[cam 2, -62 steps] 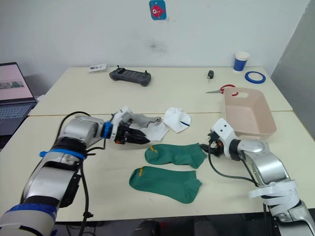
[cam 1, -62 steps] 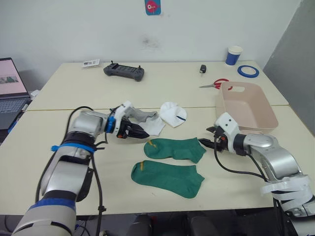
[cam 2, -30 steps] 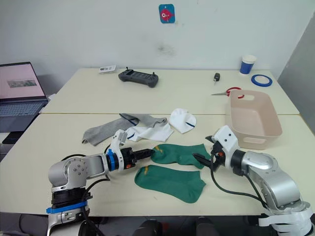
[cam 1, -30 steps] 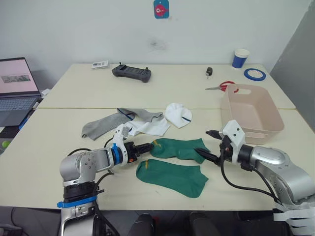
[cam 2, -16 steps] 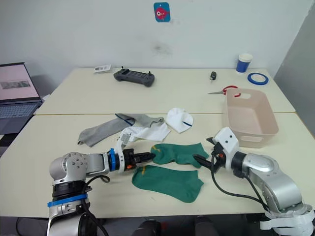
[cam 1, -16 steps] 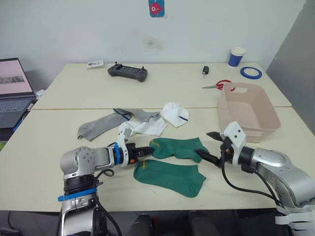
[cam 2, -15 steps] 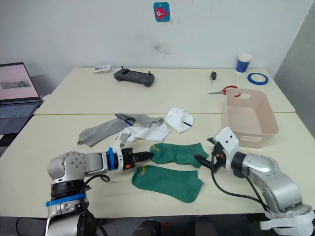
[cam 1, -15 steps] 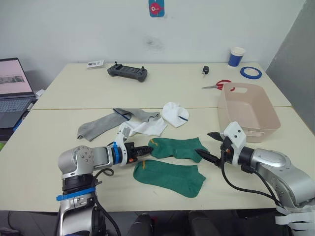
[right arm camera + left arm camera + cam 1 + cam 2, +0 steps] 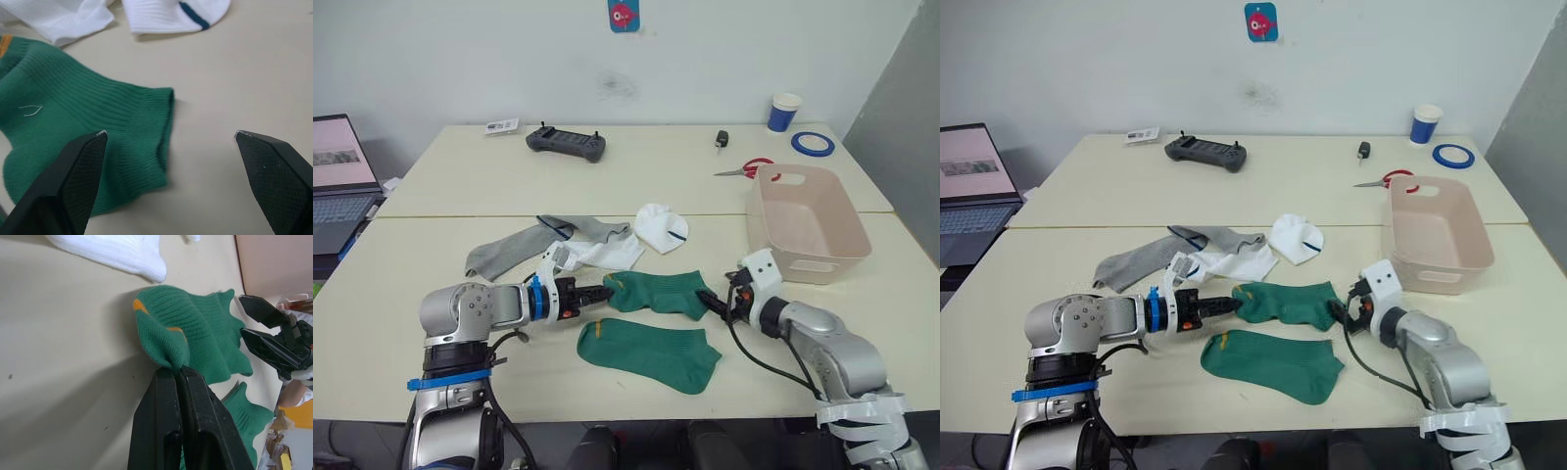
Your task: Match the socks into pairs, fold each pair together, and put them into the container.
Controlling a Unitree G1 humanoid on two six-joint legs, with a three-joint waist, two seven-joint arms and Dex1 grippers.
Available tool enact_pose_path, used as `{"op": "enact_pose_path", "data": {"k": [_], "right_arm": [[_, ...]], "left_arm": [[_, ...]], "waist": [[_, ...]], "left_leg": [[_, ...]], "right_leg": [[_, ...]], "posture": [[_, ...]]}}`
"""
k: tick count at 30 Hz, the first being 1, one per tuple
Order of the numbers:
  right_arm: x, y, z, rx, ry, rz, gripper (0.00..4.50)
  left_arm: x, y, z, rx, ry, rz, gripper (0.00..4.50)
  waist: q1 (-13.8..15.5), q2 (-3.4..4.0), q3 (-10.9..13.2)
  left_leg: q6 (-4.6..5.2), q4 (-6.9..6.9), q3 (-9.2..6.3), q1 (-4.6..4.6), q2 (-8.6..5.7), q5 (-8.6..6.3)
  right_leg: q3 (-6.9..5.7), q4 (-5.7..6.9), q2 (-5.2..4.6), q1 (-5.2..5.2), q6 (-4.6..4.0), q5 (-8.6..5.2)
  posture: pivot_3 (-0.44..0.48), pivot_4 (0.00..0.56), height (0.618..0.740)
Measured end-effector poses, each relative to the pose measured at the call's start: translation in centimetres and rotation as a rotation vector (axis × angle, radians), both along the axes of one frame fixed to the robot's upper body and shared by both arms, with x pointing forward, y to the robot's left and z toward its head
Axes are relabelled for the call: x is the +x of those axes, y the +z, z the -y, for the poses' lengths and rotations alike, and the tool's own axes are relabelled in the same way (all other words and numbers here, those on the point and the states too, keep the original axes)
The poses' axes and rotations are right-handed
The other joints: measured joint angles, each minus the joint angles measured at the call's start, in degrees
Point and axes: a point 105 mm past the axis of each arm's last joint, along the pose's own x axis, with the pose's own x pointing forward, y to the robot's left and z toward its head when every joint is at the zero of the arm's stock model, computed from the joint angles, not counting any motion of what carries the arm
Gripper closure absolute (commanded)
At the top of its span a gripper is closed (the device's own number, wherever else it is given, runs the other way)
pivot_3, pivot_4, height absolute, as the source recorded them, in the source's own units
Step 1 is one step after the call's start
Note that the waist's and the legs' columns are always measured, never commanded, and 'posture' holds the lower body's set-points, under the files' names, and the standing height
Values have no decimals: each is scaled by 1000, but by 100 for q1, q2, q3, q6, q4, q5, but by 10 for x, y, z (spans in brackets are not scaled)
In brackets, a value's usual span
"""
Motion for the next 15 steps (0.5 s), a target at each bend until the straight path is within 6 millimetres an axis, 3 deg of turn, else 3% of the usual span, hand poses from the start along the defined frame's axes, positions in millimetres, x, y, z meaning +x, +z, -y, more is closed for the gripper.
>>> {"op": "enact_pose_path", "data": {"k": [7,11,15], "right_arm": [[-1,-3,6,-65,-16,1,3005],[-5,-2,-4,-73,42,4,4414],[-10,1,-12,-68,91,12,4465]], "left_arm": [[0,0,-3,8,0,14,4500],[1,0,-5,11,3,16,4500],[1,1,-7,16,9,21,4500]], "waist": [[-2,0,0],[-11,0,0],[-11,-1,1]], "left_leg": [[1,0,-1,2,0,-1],[1,-1,-1,1,2,-1],[1,-1,-1,1,1,-1]], "right_leg": [[-2,0,1,2,0,0],[-2,-1,2,1,0,0],[-2,-1,2,1,0,0]], "posture": [[0,150,740],[0,150,740],[0,150,740]]}}
